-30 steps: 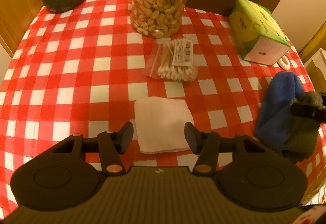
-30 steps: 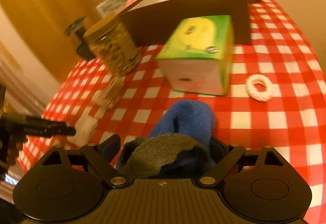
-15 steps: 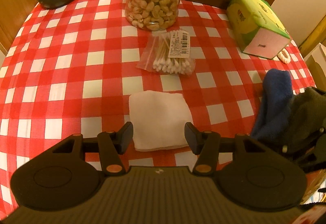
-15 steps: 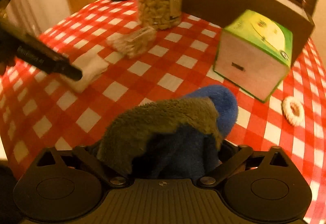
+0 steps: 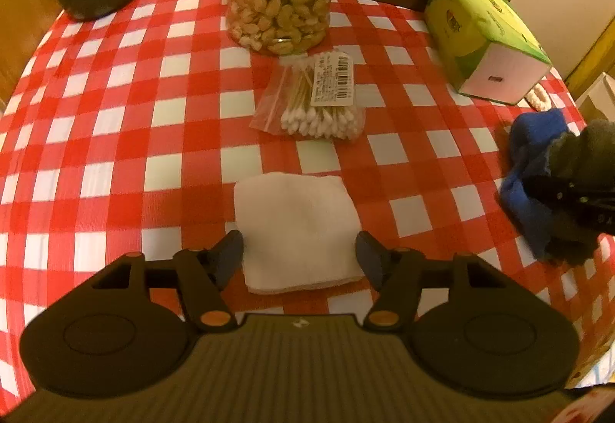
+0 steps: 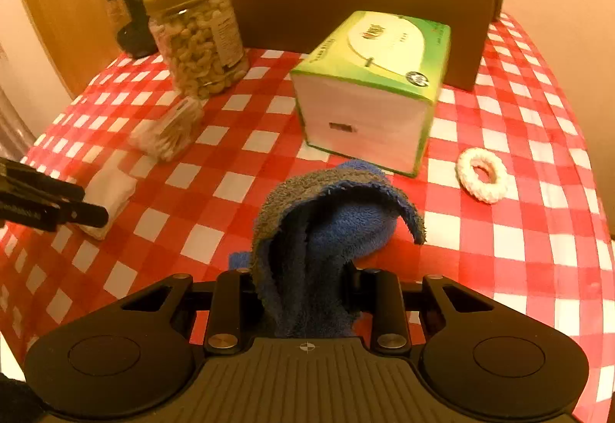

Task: Organize soft objects
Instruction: 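Grasp the white gauze square with the left gripper while the right gripper holds the grey and blue cloths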

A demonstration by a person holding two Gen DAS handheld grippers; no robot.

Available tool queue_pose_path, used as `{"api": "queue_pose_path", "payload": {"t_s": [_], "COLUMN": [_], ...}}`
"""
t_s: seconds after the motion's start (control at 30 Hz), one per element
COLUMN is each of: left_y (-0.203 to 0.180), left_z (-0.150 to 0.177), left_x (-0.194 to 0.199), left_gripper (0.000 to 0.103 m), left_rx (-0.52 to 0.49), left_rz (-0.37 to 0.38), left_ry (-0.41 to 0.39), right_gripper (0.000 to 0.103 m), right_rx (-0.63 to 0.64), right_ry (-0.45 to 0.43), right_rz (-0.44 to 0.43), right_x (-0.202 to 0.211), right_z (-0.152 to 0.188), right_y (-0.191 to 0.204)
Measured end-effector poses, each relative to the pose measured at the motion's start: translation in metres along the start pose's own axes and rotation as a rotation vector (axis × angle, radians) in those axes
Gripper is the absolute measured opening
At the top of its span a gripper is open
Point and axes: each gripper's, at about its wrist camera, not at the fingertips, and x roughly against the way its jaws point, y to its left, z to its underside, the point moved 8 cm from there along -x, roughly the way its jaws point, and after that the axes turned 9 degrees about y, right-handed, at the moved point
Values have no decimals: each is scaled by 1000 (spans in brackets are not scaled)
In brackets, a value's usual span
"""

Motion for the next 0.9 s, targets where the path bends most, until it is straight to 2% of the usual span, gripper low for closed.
{"api": "queue_pose_path", "payload": {"t_s": [0.23, 0.47, 0.57, 0.73, 0.8, 0.9], "left_y": [-9, -16, -15, -12, -11, -9], "left_z": [-2, 0, 1, 1, 1, 2], "left_x": [-7, -12, -11, -5, -4, -3], "left_gripper": [75, 74, 60, 20, 8, 7], "left_rx": [-40, -85, -100, -107, -109, -106], "left_rz": [-34, -74, -79, -67, -64, -64], "left_ry": [-15, -45, -59, -79, -80, -73], "right_gripper": [31, 31, 31, 31, 31, 31], "right_rx": [-7, -8, -7, -12, -16, -20], "right_ry": [-1, -1, 0, -2, -3, -6], "right_rz": [6, 7, 7, 3, 0, -4], "right_x": [1, 1, 1, 2, 3, 7], "right_z": [1, 3, 2, 3, 5, 6], "right_y": [-1, -1, -1, -1, -2, -4]}}
